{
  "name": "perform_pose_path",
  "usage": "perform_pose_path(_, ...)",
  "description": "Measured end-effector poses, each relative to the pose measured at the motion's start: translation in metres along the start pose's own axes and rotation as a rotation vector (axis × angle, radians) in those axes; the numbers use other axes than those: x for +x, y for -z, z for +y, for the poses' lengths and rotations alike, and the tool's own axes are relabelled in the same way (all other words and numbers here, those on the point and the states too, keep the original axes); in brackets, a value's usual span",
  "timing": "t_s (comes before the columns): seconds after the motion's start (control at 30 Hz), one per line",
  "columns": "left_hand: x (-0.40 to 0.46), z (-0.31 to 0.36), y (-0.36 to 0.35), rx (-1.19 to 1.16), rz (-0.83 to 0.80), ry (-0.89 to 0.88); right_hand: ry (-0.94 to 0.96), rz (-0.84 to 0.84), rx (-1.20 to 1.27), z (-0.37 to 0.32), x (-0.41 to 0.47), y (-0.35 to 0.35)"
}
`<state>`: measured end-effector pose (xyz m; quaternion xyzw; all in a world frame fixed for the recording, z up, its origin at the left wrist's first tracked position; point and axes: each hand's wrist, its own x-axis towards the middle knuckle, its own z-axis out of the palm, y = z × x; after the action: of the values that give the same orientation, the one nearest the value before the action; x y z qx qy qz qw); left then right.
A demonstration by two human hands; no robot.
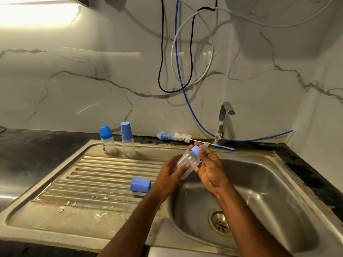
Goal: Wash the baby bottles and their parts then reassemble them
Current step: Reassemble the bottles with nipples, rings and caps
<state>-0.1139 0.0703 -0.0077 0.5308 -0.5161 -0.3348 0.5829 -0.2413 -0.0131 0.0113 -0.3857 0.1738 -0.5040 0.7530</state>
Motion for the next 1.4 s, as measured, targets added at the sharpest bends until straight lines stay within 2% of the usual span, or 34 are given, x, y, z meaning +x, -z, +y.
perform_pose_path(0.07,-0.006,0.004,0.004,0.114,0.056,-0.084,0.0,-0.009,-0.016,0.003,-0.002,-0.01)
perform_pose_path(0.17,-0.018,0.009,0.023,0.149,0.131,-0.185,-0.064,-0.057,-0.088,0.009,-0.006,-0.023)
perform_pose_path(0.23,-0.023,0.014,0.047,0.15,0.213,-0.176,-0.115,-0.098,-0.199,0.017,-0.008,-0.029)
perform_pose_path(0.37,-0.034,0.023,0.104,0.11,0.36,-0.098,-0.109,-0.194,-0.676,0.049,-0.011,-0.046)
perform_pose_path(0.5,-0.051,0.013,0.143,0.136,0.429,-0.045,-0.011,-0.391,-1.208,0.085,-0.016,-0.06)
perform_pose_path(0.57,-0.057,0.004,0.151,0.157,0.435,-0.017,-0.014,-0.436,-1.377,0.094,-0.017,-0.062)
perform_pose_path(0.63,-0.063,-0.002,0.159,0.19,0.429,-0.015,0.015,-0.407,-1.457,0.1,-0.018,-0.067)
perform_pose_path(0.7,-0.066,-0.006,0.166,0.236,0.431,-0.027,0.079,-0.311,-1.43,0.1,-0.015,-0.073)
perform_pose_path(0.8,-0.068,-0.009,0.173,0.299,0.426,-0.039,0.108,-0.146,-1.134,0.087,-0.003,-0.079)
perform_pose_path(0.87,-0.068,-0.009,0.176,0.321,0.418,-0.047,0.123,-0.107,-0.954,0.074,0.004,-0.079)
perform_pose_path(0.97,-0.068,-0.009,0.175,0.349,0.391,-0.06,0.086,-0.147,-0.857,0.063,0.008,-0.079)
perform_pose_path(1.1,-0.064,-0.011,0.167,0.326,0.343,-0.071,0.07,-0.208,-0.865,0.061,0.009,-0.084)
perform_pose_path(1.4,-0.061,-0.009,0.156,0.277,0.291,-0.06,0.053,-0.208,-0.726,0.053,0.013,-0.079)
